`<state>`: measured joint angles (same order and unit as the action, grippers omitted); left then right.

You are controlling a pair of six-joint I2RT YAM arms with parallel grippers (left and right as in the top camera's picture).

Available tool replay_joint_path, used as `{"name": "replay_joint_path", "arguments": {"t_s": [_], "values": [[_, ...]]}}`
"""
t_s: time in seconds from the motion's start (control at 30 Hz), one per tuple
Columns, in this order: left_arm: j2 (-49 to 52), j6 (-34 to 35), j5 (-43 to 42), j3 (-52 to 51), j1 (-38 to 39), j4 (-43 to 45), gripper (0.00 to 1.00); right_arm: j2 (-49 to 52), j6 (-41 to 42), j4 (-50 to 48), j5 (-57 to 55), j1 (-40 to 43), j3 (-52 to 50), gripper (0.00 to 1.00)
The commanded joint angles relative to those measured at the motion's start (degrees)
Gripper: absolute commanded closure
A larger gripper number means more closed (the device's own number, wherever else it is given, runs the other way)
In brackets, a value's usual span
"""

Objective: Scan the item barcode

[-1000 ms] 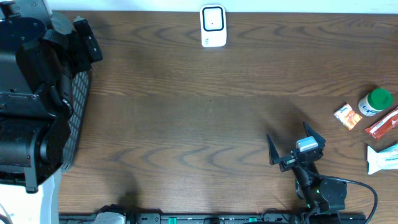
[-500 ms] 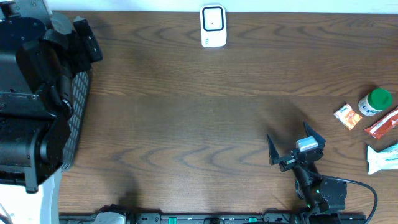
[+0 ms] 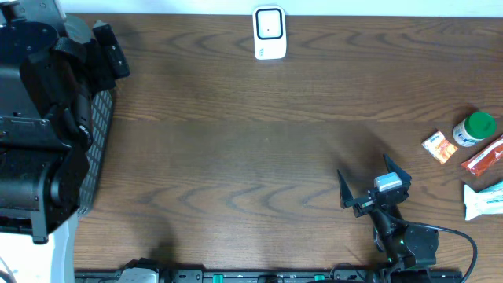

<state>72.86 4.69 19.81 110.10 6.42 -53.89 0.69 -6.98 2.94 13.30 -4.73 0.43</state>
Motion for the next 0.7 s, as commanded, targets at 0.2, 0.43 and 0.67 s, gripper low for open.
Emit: {"name": "replay_joint_path", "arguments": {"t_s": [0.2,0.43,0.67], "values": [[-0.20,0.50,0.20,-0.17,-0.24,-0.09,0.02,-0.37,-0.37,0.28,-0.33,-0.59,-0.11,0.01],[-1.60,0.48,0.20,-0.17,-0.24,-0.13,0.02,-0.37,-0.37,0.26,-0.33,-0.59,-0.11,0.01],[-8.26,0.50,0.15,-0.17,-0.24,-5.79,0.02,-0.37,-0.37,0.28,-0.33,-0.59,-0.11,0.01]]}}
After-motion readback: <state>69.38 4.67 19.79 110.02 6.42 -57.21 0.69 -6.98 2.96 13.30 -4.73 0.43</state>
